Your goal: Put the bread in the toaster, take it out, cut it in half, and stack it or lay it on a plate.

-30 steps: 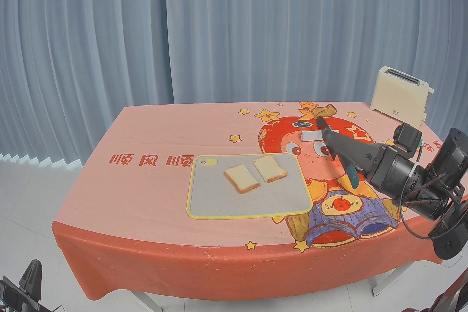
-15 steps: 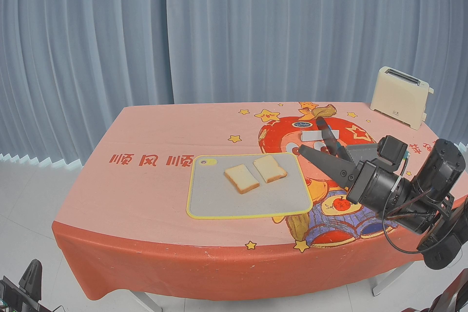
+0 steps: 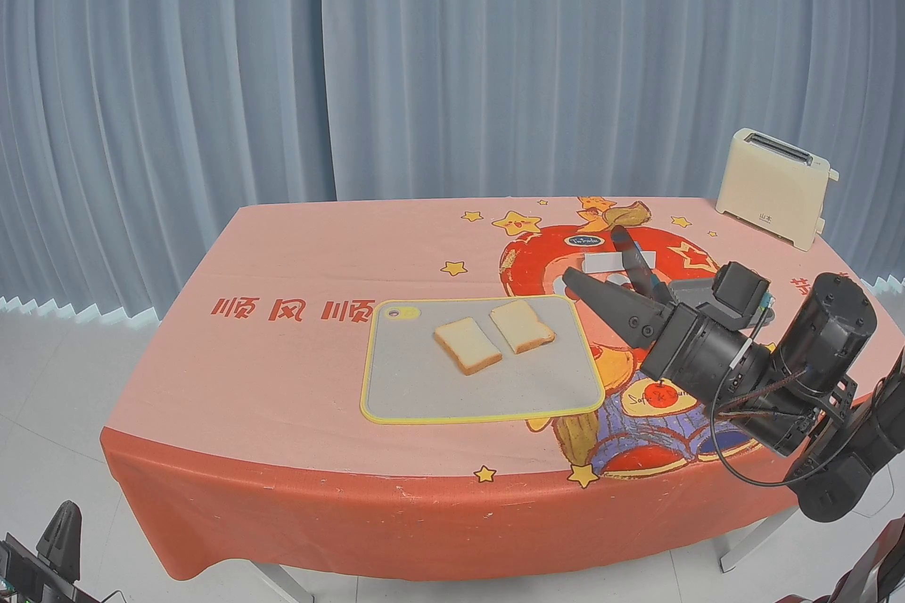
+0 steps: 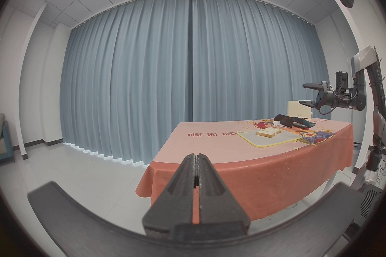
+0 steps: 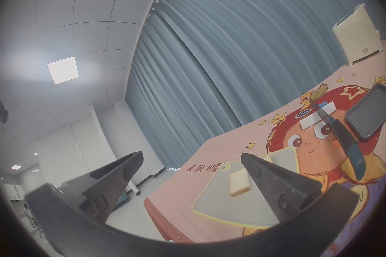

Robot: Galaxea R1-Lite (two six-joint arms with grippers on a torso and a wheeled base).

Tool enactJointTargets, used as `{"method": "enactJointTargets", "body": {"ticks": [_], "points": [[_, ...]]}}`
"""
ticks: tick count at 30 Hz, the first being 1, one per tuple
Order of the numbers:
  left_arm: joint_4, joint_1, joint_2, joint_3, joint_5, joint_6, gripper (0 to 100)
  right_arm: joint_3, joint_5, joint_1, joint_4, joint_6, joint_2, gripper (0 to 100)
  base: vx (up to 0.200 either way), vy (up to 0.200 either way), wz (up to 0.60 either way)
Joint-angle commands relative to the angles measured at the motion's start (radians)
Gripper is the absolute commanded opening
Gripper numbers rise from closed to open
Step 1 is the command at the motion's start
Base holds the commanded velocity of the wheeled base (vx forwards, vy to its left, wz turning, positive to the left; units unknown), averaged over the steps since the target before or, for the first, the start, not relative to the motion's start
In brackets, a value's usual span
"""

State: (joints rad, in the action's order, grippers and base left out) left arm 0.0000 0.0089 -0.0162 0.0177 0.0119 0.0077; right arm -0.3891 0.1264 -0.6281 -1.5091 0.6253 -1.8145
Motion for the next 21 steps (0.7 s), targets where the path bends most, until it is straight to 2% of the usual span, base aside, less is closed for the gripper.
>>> {"method": "enactJointTargets", "body": {"ticks": [1, 5, 8, 9, 10, 13, 18, 21], "points": [[0.0, 0.0, 0.016, -0.016, 0.0, 0.0, 0, -0.025, -0.028, -0.022, 0.01, 0.001, -0.008, 100, 0.0, 0.0, 0.0], [0.0, 0.0, 0.016, -0.016, 0.0, 0.0, 0, -0.025, -0.037, -0.024, 0.049, -0.003, 0.001, 100, 0.0, 0.0, 0.0], [0.0, 0.0, 0.016, -0.016, 0.0, 0.0, 0, -0.056, -0.074, -0.022, 0.138, -0.003, 0.035, 100, 0.0, 0.0, 0.0], [0.0, 0.0, 0.016, -0.016, 0.0, 0.0, 0, -0.056, -0.074, -0.022, 0.138, -0.003, 0.035, 100, 0.0, 0.0, 0.0], [0.0, 0.0, 0.016, -0.016, 0.0, 0.0, 0, -0.074, -0.096, -0.022, 0.195, -0.003, 0.061, 100, 0.0, 0.0, 0.0], [0.0, 0.0, 0.016, -0.016, 0.0, 0.0, 0, -0.079, -0.1, -0.022, 0.244, -0.013, 0.093, 100, 0.0, 0.0, 0.0], [0.0, 0.0, 0.016, -0.016, 0.0, 0.0, 0, -0.071, -0.1, -0.016, 0.322, -0.081, 0.122, 100, 0.0, 0.0, 0.0], [0.0, 0.0, 0.016, -0.016, 0.0, 0.0, 0, -0.066, -0.102, -0.01, 0.325, -0.147, 0.116, 100, 0.0, 0.0, 0.0]]}}
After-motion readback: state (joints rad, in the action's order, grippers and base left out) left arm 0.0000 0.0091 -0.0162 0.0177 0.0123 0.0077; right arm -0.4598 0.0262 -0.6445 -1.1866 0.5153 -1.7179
